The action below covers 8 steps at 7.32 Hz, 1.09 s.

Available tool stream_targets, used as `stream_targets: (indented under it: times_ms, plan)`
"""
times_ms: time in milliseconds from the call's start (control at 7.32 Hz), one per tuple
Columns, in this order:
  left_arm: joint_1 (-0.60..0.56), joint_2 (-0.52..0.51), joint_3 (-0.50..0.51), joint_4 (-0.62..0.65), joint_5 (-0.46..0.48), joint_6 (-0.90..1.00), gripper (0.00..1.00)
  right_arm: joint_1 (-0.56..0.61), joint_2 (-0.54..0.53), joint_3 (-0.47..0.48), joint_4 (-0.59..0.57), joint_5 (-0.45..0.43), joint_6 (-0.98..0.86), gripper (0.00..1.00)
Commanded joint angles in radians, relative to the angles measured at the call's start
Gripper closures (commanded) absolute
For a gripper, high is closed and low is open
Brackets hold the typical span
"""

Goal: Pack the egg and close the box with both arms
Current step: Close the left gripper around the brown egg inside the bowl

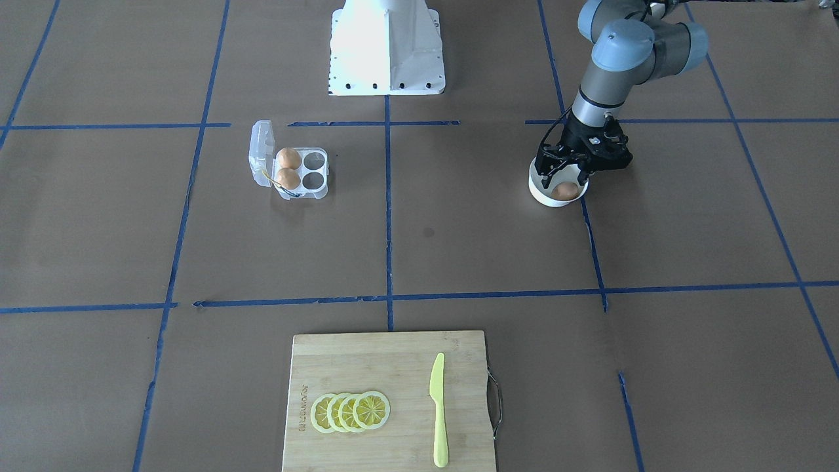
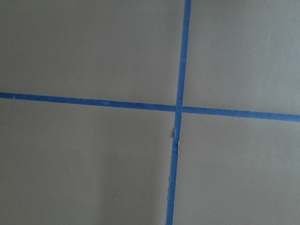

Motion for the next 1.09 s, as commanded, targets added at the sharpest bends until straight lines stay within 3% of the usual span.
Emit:
stream_targets:
  times_ms: [0,957]
  plan:
    - [-0.001,-0.028,0.034,0.0,0.002,0.0,0.19,0.0,-0.001,0.0,0.0,0.0,-0.002,0.0]
    - [-0.006,-0.035,0.04,0.002,0.0,0.0,0.25,0.002,-0.004,0.003,0.0,0.0,-0.002,0.0]
